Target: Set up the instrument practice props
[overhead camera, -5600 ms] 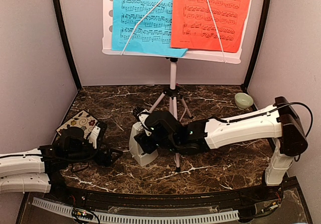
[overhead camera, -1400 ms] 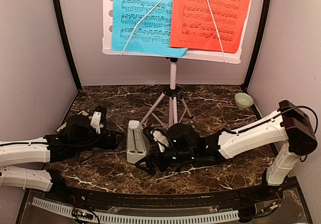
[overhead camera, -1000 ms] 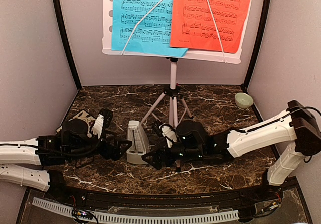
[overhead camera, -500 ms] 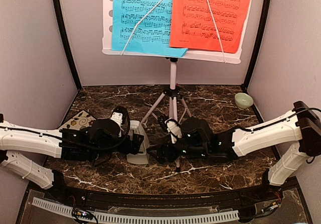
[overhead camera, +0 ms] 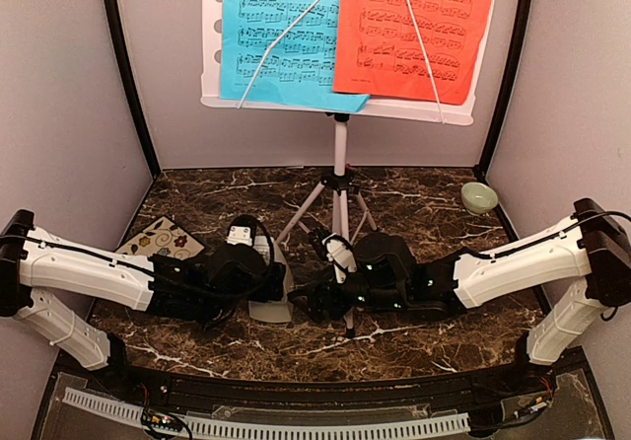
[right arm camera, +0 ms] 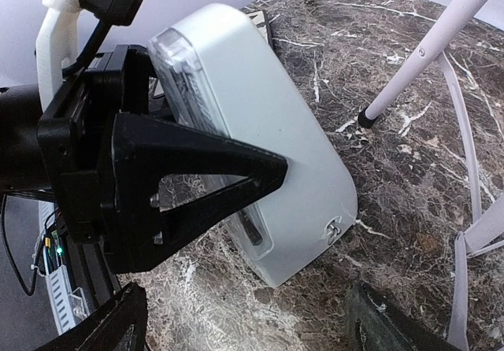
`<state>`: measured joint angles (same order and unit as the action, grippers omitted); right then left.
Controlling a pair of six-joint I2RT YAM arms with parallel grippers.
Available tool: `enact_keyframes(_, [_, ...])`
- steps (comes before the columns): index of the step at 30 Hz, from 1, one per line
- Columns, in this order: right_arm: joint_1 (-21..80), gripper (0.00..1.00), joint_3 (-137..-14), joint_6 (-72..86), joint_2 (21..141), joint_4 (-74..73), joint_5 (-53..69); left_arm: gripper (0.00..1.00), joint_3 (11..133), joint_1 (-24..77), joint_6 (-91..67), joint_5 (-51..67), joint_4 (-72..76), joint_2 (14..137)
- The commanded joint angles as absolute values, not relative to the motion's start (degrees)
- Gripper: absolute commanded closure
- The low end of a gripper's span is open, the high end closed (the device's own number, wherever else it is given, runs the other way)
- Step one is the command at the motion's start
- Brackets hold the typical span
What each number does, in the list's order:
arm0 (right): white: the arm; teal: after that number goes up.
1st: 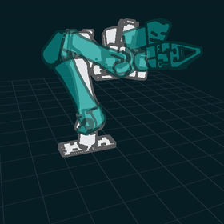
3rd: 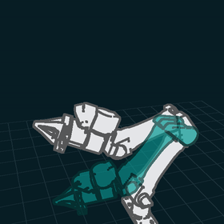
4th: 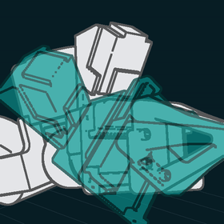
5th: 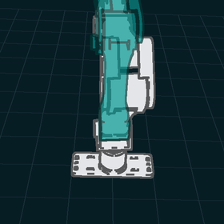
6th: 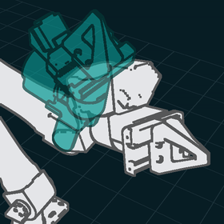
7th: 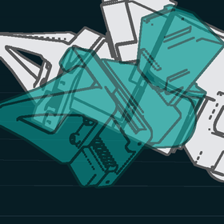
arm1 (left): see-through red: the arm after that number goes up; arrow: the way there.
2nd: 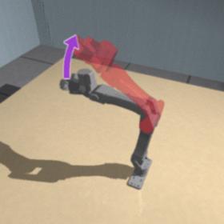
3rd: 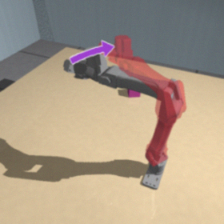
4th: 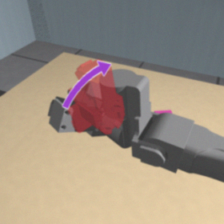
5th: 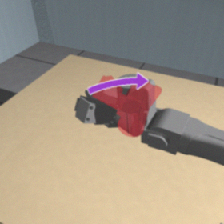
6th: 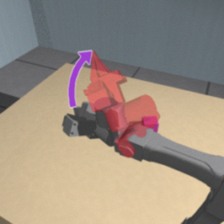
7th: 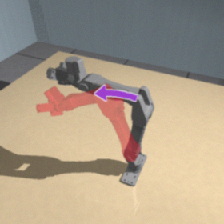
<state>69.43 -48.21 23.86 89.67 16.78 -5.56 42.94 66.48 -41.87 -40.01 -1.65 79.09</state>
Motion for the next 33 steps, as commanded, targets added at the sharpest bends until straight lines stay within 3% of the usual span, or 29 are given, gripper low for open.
enact_keyframes(1, [69.3, 0.13, -50.1, 22.3, 90.9, 19.5, -4.6, 0.08, 43.6, 65.8, -42.1, -43.9, -3.3, 80.4])
enact_keyframes(10, [69.3, 0.12, -49.0, 21.8, 90.8, 19.6, -4.7, 0.20, 42.5, 63.8, -42.0, -41.8, -2.2, 82.5])
enact_keyframes(21, [69.2, 0.13, -49.7, 20.0, 94.3, 21.3, -4.0, 0.60, 34.7, 63.7, -32.4, -37.5, 4.9, 68.6])
enact_keyframes(33, [69.2, 0.29, -47.9, 16.6, 97.0, 31.7, -4.5, 0.69, 33.1, 63.8, -18.5, -26.0, 11.0, 55.0])
